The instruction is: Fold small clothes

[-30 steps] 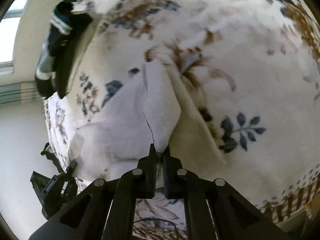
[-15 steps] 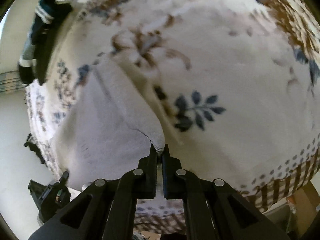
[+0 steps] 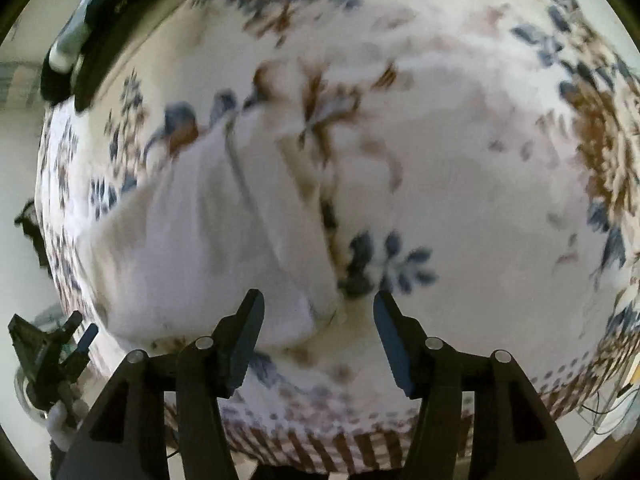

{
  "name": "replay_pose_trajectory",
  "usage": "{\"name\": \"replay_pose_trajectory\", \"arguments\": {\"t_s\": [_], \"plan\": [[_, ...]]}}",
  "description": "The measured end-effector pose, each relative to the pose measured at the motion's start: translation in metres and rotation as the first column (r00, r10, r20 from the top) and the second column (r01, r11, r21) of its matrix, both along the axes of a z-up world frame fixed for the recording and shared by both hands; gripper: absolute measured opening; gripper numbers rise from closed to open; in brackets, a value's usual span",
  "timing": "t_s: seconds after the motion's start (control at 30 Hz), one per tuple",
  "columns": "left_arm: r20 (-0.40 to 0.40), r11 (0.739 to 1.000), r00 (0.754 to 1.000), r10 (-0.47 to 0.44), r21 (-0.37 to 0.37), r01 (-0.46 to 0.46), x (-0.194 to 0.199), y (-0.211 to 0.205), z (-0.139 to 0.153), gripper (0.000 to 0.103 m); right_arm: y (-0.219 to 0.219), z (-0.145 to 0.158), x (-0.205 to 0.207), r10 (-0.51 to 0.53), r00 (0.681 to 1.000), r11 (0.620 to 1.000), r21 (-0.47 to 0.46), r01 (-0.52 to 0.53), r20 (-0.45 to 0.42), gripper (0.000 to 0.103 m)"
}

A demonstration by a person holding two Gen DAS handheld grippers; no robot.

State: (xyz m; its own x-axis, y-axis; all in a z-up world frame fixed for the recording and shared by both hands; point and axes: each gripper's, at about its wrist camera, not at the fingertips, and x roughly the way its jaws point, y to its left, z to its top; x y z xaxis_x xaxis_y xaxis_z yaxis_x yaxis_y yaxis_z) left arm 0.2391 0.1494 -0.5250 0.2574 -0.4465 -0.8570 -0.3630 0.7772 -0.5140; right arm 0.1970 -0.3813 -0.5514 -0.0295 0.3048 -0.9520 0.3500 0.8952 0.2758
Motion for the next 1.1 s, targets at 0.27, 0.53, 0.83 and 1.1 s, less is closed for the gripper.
{"name": "replay_pose_trajectory", "arguments": {"t_s": [0.27, 0.53, 0.83, 1.1], "plan": [[0.015, 0.983, 0.984, -0.177, 0.047, 0.176, 0.074, -0.057, -0.032, 0.015, -0.021, -0.011, 0.062, -0.150, 0.981, 0.979, 0.159, 0.130, 0.121, 0.059], [0.022, 0.996, 0.996, -0.090, -0.008, 0.091, 0.078, -0.033, -0.051, 0.008, -0.012, -0.049, 0.080, -0.250, 0.960, 0.950, 0.224, 0.218, 0.123, 0.012], [0.003, 0.995, 0.999, -0.034, -0.096, 0.034, 0.076, -0.022, -0.063, 0.012, -0.014, -0.076, 0.086, -0.262, 0.961, 0.953, 0.180, 0.243, 0.092, 0.011], [0.052, 0.982, 0.998, -0.040, -0.182, 0.049, 0.050, 0.006, -0.036, 0.064, -0.025, -0.060, 0.086, -0.186, 0.981, 0.938, 0.308, 0.158, 0.064, 0.072]]}}
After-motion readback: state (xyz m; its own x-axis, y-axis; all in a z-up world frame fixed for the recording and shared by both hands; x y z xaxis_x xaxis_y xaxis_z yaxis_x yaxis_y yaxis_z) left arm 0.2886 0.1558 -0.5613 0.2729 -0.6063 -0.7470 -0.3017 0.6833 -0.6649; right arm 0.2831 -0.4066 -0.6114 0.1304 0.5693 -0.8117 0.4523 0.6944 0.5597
